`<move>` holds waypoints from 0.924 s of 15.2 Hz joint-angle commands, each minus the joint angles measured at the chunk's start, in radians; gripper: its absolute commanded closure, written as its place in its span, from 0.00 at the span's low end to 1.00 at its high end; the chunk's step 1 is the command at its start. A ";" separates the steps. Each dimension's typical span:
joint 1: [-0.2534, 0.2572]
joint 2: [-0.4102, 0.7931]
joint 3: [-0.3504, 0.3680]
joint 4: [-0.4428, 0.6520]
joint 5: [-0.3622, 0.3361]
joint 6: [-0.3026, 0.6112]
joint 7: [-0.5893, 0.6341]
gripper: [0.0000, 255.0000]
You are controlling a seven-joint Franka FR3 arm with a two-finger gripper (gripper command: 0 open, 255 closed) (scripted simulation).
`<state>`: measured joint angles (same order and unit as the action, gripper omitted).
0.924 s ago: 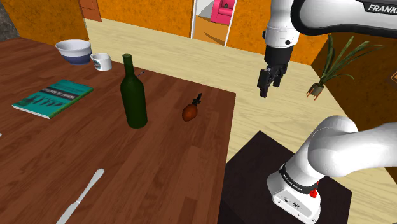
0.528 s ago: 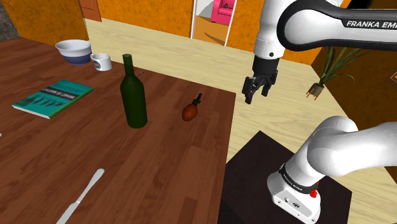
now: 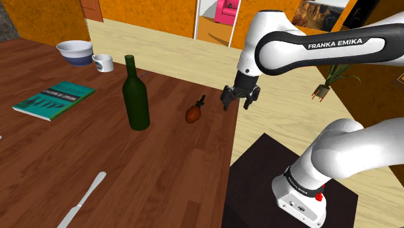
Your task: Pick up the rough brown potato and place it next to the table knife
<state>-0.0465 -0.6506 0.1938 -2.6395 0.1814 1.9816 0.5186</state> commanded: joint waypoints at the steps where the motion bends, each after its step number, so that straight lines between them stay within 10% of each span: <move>1: -0.012 0.057 0.025 -0.007 0.034 0.110 0.068 0.00; 14: -0.133 0.531 0.160 0.090 0.074 0.756 0.496 0.00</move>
<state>-0.1673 -0.1614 0.3453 -2.5612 0.2660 2.6824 0.9716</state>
